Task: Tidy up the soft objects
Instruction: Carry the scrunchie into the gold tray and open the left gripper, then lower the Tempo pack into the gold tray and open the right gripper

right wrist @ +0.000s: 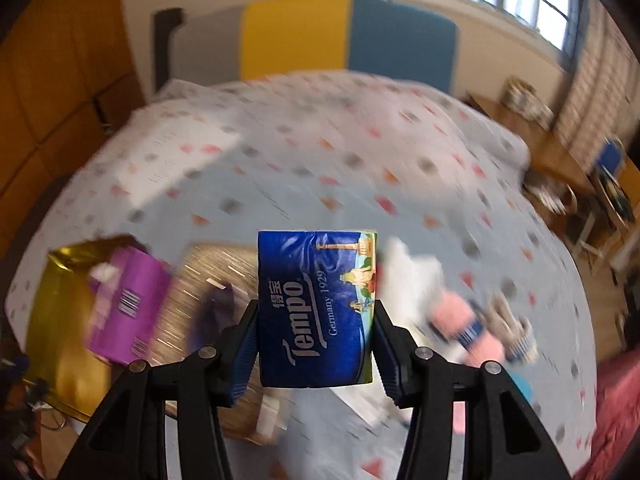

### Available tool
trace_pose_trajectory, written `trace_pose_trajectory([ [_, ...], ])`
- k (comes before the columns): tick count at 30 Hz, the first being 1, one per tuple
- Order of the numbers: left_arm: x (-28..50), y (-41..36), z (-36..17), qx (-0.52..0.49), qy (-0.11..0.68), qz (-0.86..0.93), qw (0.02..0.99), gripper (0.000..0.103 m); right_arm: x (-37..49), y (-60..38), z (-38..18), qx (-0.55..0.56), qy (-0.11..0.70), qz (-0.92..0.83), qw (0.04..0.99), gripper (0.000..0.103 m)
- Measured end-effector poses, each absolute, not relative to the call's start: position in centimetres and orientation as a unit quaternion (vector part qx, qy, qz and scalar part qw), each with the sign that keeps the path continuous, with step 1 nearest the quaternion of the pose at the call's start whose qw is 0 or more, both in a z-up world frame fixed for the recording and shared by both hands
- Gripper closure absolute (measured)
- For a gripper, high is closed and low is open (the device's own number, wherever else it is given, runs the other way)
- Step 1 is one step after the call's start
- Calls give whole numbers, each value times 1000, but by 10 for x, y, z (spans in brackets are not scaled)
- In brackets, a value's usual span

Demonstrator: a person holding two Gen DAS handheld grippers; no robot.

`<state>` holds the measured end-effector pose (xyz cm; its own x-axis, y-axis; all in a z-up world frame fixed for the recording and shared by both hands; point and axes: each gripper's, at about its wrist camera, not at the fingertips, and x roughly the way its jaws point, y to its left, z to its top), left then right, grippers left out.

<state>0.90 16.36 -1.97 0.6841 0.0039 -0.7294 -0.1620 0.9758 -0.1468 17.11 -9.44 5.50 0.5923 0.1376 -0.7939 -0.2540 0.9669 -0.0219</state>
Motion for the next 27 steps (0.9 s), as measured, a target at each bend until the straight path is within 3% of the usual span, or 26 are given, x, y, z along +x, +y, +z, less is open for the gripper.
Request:
trace_pose_trajectory([
  [11, 6, 175, -25, -114, 402, 58, 907, 19, 145, 43, 69, -115, 387, 280, 871, 51],
  [27, -10, 218, -36, -150, 405, 107, 895, 16, 122, 133, -6, -154, 445, 349, 810, 51],
])
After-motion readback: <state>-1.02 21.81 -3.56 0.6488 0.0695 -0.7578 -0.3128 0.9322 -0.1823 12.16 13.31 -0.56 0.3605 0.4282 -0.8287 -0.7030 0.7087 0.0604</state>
